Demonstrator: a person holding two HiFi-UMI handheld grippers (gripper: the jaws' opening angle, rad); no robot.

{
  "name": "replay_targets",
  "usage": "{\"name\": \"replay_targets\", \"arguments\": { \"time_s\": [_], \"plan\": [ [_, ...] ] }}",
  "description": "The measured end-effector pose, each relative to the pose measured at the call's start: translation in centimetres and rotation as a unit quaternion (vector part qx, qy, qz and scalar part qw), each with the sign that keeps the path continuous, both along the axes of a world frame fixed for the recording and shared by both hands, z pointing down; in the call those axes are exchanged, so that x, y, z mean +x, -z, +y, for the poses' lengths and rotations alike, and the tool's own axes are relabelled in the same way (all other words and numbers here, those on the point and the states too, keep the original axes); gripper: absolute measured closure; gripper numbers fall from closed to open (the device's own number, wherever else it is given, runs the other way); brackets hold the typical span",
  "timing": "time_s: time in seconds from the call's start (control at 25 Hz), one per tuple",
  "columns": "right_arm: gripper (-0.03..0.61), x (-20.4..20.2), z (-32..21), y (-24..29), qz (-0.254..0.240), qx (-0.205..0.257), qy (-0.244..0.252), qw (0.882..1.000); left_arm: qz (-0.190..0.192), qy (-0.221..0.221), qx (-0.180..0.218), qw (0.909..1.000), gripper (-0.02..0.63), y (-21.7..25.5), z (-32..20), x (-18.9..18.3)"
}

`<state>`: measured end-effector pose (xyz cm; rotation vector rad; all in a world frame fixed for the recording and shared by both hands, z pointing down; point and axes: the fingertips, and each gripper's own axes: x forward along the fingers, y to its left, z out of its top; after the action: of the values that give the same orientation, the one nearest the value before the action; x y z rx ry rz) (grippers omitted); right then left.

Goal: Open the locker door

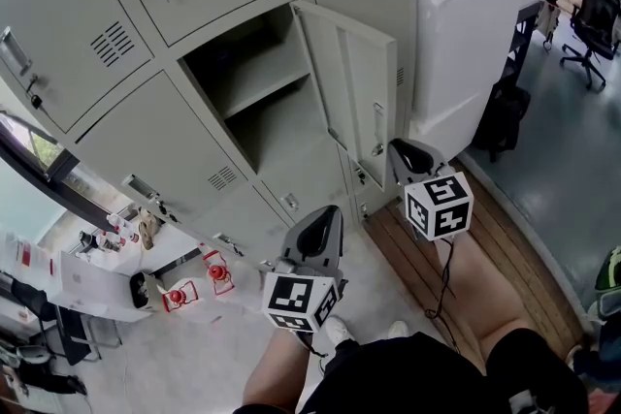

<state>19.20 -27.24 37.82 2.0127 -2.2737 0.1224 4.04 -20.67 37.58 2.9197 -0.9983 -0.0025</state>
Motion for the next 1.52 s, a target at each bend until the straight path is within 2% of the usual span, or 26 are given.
{"name": "replay_targets", "arguments": {
  "time_s": [0.4, 0.56, 1.24, 1.52],
  "plan": [
    [0.495, 0.3, 0.9, 1.0, -0.009, 0.019, -0.007, 1.000, 0.001, 0.006, 0.002, 1.0000, 0.597, 0.1, 0.2, -0.4],
    [0.518, -0.4, 1.6, 1.8, -0.011, 0.029, -0.001, 1.000, 0.002, 0.009, 0.004, 1.0000, 0.597, 0.3, 0.1, -0.6],
    [0.525, -10.7, 4.9, 1.3, -0.011, 0.013, 0.146, 0.989, 0.010, 0.046, -0.001, 0.9989, 0.597, 0.2, 0.3, -3.1],
    [0.525, -12.6, 6.4, 0.6, -0.008, 0.006, 0.172, 0.985, 0.013, 0.061, -0.006, 0.9980, 0.597, -0.2, 1.0, -4.1]
  ]
}}
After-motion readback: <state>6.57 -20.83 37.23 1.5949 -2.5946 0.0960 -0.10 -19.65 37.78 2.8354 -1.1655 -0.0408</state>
